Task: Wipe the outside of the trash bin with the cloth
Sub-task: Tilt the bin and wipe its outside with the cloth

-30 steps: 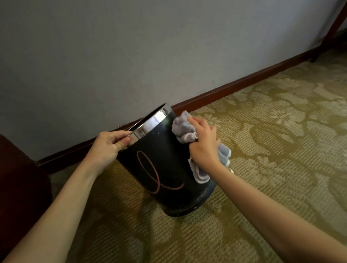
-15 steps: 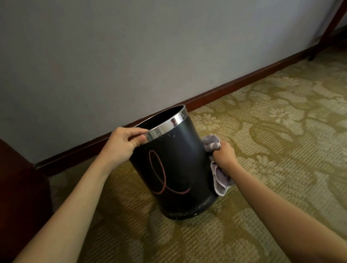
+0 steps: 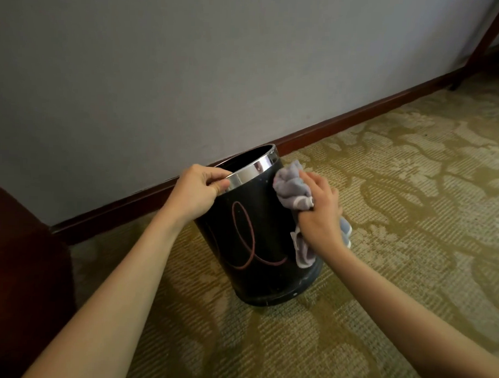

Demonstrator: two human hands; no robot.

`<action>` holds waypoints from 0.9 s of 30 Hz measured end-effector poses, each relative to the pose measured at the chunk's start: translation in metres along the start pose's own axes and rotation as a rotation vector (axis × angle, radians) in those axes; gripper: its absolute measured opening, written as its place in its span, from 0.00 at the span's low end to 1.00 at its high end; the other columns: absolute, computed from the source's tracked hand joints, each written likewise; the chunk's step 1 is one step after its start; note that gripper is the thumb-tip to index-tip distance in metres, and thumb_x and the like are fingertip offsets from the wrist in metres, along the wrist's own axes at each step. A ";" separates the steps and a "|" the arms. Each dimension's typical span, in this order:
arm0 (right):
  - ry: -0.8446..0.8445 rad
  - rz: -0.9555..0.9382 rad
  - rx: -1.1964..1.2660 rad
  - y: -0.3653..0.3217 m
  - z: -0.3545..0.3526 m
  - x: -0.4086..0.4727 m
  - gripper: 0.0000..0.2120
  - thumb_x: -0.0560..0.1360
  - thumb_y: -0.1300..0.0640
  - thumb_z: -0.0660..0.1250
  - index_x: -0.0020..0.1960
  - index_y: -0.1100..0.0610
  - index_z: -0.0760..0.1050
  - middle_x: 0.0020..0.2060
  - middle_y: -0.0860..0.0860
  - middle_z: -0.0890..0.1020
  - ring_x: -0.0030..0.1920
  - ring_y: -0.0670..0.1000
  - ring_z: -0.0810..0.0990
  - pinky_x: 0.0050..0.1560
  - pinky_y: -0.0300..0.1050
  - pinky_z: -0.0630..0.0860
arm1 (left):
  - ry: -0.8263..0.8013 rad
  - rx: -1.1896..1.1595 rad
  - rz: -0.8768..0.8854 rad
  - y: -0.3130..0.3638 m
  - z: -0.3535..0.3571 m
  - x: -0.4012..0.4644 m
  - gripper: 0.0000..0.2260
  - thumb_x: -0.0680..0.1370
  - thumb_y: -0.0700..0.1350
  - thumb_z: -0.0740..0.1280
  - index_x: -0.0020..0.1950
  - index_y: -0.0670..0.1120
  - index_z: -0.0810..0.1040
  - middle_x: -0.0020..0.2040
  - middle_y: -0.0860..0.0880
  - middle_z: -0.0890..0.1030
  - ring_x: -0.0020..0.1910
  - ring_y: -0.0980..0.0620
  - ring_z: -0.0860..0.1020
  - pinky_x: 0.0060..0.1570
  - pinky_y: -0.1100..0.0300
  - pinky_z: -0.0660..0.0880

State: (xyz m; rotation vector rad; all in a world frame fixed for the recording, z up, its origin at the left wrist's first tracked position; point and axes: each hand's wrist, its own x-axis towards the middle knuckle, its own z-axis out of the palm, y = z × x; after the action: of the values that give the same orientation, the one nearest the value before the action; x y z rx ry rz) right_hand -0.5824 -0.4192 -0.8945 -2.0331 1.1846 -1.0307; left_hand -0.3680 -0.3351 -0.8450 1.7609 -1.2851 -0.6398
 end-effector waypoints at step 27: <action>0.027 -0.158 -0.168 0.010 0.003 -0.012 0.31 0.70 0.69 0.59 0.70 0.47 0.69 0.67 0.47 0.72 0.60 0.51 0.66 0.54 0.49 0.58 | 0.224 0.112 -0.032 0.003 0.015 0.018 0.09 0.76 0.44 0.67 0.54 0.49 0.83 0.49 0.53 0.84 0.50 0.55 0.80 0.49 0.65 0.72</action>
State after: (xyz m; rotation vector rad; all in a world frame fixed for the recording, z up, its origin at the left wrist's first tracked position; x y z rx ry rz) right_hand -0.5883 -0.4122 -0.9076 -2.2814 1.1741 -1.0670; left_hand -0.3756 -0.3568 -0.8491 1.8890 -1.1584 -0.3810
